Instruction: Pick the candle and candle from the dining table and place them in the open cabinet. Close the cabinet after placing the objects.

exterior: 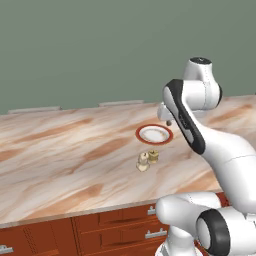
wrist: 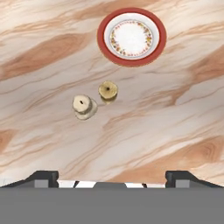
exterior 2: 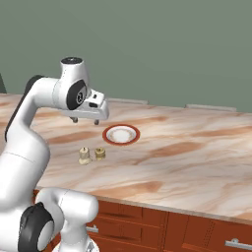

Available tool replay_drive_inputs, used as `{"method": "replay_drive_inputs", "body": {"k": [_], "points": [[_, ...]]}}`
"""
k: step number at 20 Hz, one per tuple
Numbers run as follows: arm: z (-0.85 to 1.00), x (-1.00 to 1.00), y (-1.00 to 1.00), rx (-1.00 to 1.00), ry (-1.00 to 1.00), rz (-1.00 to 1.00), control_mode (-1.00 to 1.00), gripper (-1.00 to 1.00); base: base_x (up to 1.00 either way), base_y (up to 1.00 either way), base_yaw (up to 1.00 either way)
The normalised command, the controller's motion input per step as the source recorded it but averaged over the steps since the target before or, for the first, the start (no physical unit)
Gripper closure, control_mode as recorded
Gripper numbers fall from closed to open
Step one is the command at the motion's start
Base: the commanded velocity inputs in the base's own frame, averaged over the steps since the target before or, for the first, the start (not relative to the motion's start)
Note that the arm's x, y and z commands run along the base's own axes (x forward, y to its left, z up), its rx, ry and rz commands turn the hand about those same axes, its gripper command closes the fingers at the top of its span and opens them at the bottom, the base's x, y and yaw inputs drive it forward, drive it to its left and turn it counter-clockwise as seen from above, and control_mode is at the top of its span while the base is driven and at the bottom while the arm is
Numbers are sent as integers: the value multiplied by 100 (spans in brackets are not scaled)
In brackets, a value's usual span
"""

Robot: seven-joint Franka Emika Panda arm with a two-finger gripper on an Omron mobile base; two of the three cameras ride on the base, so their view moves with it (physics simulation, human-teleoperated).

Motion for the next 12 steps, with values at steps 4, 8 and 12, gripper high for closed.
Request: {"method": "replay_drive_inputs", "body": {"k": [4, 8, 12], "points": [[-22, -51, 0, 1, -14, 0, -100, -100, 0, 0, 0], [-22, -41, 1, 0, -13, 0, -100, -100, 0, 0, 0], [-23, -30, 7, 0, -9, 0, -100, -100, 0, 0, 0]]}}
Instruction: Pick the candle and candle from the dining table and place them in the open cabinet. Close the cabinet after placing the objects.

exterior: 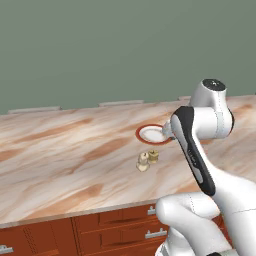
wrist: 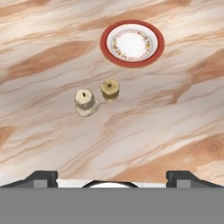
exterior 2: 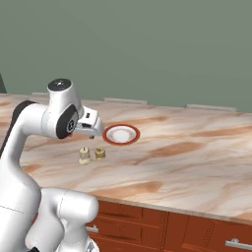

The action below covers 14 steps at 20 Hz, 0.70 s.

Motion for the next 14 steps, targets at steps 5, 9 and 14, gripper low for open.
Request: {"method": "replay_drive_inputs", "body": {"k": [5, 9, 14], "points": [[-18, -17, 17, 0, -4, 0, -100, -100, 0, 0, 0], [-20, -7, 22, 0, -1, 0, -100, -100, 0, 0, 0], [-25, -1, 22, 0, 0, 0, -100, -100, 0, 0, 0]]}}
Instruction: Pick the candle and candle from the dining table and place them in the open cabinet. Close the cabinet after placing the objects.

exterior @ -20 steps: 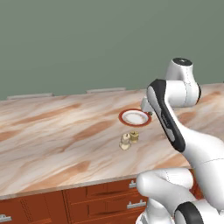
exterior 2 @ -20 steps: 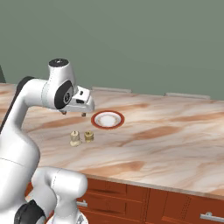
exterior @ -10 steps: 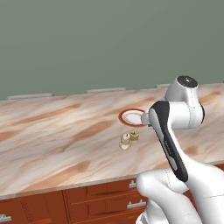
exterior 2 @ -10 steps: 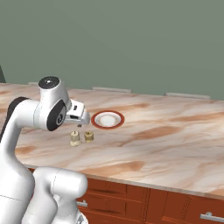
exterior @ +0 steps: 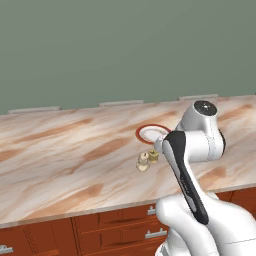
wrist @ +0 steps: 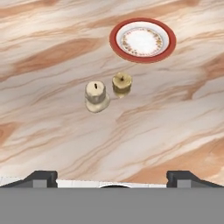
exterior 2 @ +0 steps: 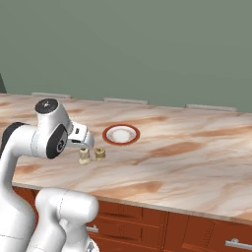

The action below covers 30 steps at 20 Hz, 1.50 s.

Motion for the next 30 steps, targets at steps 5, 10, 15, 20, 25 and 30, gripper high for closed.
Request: {"method": "replay_drive_inputs", "body": {"k": [5, 10, 15, 20, 25, 30], "points": [[-34, 0, 18, 0, 0, 0, -100, -100, 0, 0, 0], [-34, 0, 14, 0, 0, 0, -100, -100, 0, 0, 0], [-24, 3, 11, 2, 0, 0, -100, -100, 0, 0, 0], [-12, 11, 5, 3, 0, 1, -100, -100, 0, 0, 0], [-21, 28, 7, 1, 0, 0, -100, -100, 0, 0, 0], [-28, 36, 5, 0, 0, 0, -100, -100, 0, 0, 0]]}}
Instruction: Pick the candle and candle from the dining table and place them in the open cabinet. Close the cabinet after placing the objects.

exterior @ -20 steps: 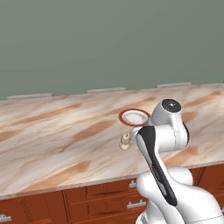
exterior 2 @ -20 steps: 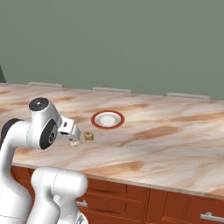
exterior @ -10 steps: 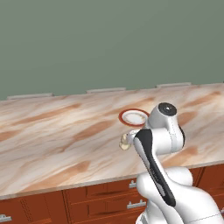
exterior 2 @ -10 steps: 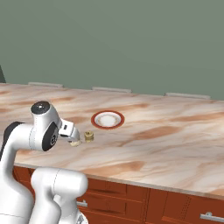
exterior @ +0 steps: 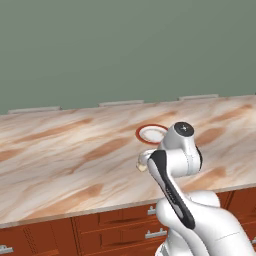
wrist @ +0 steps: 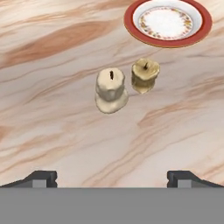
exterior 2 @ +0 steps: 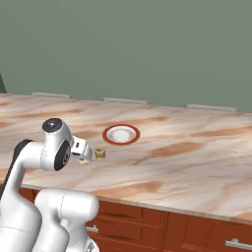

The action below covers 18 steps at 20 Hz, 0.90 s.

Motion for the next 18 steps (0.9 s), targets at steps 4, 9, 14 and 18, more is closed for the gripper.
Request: {"method": "replay_drive_inputs", "body": {"k": [4, 9, 14, 18], "points": [[-33, 35, 5, 0, 0, 0, -100, -100, 0, 0, 0], [-31, 35, 4, 0, 0, 0, -100, -100, 0, 0, 0], [-22, 22, 6, 0, -3, 1, -100, -100, 0, 0, 0], [-36, 19, 3, 0, -2, 1, -100, -100, 0, 0, 0]]}}
